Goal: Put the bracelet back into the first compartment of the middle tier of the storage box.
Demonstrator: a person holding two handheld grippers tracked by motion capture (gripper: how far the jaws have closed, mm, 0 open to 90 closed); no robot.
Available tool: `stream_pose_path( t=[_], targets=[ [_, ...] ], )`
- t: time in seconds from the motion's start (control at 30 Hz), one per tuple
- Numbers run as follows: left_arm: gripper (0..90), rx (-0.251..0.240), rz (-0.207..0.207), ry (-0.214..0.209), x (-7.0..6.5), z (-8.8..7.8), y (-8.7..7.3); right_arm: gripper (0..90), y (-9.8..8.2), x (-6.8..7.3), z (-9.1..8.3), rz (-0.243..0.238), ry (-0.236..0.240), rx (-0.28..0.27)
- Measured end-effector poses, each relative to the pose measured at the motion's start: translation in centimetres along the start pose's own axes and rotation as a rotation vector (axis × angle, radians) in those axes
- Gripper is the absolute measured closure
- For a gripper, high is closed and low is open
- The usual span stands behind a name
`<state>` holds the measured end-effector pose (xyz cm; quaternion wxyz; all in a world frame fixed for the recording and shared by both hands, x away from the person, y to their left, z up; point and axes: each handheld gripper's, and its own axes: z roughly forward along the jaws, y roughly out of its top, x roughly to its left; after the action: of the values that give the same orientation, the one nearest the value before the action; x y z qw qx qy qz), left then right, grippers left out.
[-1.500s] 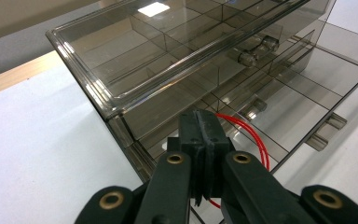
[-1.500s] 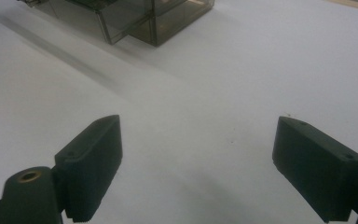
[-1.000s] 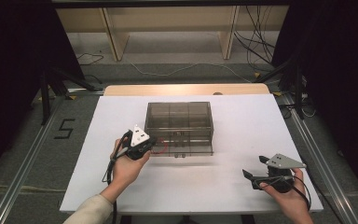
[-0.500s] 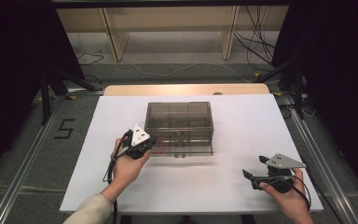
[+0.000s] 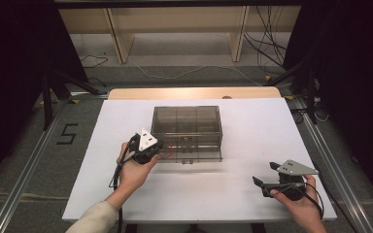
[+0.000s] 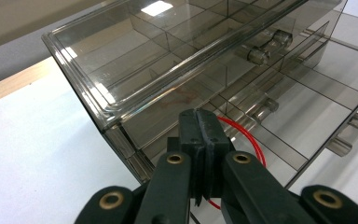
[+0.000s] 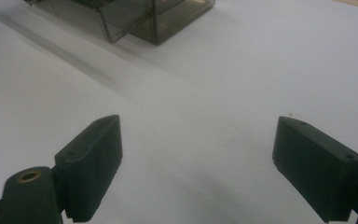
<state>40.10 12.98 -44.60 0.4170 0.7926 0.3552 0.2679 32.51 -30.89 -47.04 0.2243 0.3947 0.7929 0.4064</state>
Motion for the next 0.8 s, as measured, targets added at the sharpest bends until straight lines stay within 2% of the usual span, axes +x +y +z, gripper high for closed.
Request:
stream_pose_path(
  t=[0.1, 0.13, 0.8],
  targets=[
    [89.7, 0.011, 0.014, -0.004, -0.06, 0.02, -0.02, 16.7, 0.0, 0.0, -0.03, 0.0, -0.001, 0.0],
    [89.7, 0.003, 0.005, -0.004, -0.15, 0.1, -0.03, 16.7, 0.0, -0.01, -0.03, 0.0, -0.001, 0.0],
    [89.7, 0.023, 0.02, -0.017, -0.37, 0.27, -0.12, 16.7, -0.02, -0.01, 0.01, 0.0, 0.003, -0.007]
  ],
)
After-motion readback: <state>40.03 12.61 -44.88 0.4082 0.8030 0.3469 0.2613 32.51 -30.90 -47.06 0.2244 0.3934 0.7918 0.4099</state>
